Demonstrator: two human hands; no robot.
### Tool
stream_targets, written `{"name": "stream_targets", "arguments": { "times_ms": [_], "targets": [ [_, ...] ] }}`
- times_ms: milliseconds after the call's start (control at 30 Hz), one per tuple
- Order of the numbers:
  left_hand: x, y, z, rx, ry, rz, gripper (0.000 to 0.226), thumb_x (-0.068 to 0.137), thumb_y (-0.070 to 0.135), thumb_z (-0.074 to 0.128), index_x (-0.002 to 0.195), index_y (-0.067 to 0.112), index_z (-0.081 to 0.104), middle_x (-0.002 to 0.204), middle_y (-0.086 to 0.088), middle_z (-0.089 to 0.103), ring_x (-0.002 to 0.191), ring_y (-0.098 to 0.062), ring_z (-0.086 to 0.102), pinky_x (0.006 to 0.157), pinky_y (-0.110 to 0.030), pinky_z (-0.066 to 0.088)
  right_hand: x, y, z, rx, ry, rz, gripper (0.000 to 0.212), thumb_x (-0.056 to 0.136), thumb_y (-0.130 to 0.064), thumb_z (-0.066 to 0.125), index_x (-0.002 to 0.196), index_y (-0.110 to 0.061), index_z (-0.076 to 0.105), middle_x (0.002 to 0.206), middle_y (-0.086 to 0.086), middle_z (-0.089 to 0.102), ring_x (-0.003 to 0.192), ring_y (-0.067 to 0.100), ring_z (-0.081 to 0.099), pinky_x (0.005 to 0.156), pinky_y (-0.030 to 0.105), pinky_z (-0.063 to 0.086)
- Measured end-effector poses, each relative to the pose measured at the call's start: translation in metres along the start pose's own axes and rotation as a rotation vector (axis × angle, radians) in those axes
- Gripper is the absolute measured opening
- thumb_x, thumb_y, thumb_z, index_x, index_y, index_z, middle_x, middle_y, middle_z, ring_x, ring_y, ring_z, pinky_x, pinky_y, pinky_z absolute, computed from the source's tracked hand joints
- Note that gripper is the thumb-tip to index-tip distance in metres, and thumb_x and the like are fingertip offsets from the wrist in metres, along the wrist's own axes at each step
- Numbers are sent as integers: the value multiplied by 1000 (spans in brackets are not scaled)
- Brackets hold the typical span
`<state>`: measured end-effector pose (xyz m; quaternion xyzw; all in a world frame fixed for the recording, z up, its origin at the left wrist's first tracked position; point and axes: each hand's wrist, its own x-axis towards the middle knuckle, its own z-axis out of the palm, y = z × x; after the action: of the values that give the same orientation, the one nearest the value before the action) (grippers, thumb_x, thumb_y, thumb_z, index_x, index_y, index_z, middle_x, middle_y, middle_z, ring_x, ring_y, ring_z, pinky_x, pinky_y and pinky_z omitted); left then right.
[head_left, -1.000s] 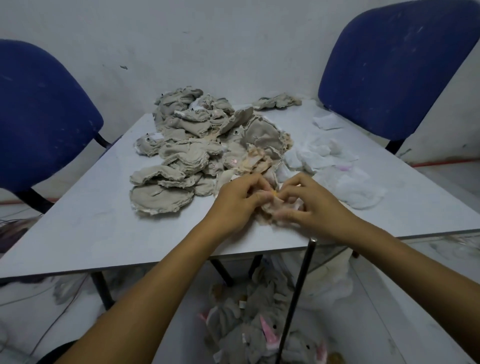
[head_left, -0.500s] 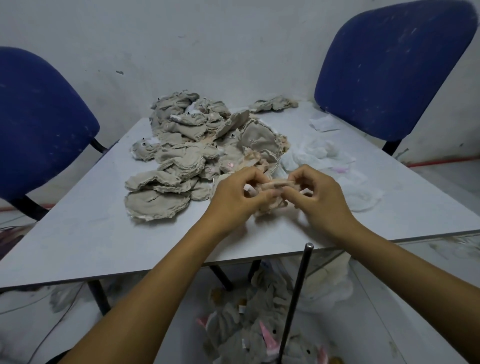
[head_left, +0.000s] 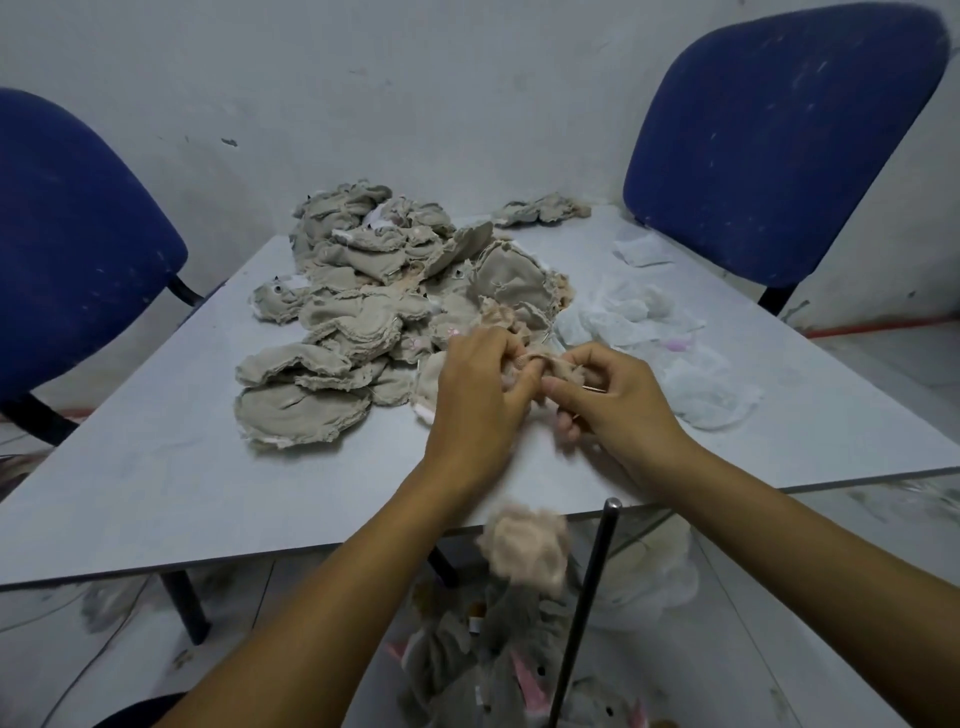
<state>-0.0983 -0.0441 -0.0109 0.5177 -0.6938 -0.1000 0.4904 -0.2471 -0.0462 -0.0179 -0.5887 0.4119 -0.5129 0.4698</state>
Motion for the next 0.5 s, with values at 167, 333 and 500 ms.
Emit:
{"name": "stream_targets", "arguments": {
  "times_ms": [167, 333, 500],
  "targets": [
    [10, -6, -5, -89, 11, -81, 17, 87, 16, 72, 78, 8, 59, 81, 2, 56, 78, -12, 50, 69, -25, 37, 1, 0, -8, -29, -130, 10, 13, 88, -3, 71, 98, -5, 63, 80, 7, 64, 77, 20, 64, 73, 40, 59],
    [2, -5, -3, -126, -72, -158, 22, 92, 22, 67, 79, 6, 59, 71, -9, 60, 64, -14, 51, 61, -33, 40, 2, 4, -9, -201, 59, -132, 9, 81, -14, 80, 83, -16, 72, 89, -8, 72, 87, 11, 70, 85, 37, 56],
    [9, 10, -10, -459, -190, -253, 25, 92, 14, 67, 69, 6, 59, 83, -10, 54, 57, -10, 52, 50, -15, 42, 5, 2, -6, -61, 162, -135, 24, 78, -30, 78, 84, -9, 67, 74, 4, 69, 67, 13, 66, 61, 26, 54]
  ]
}}
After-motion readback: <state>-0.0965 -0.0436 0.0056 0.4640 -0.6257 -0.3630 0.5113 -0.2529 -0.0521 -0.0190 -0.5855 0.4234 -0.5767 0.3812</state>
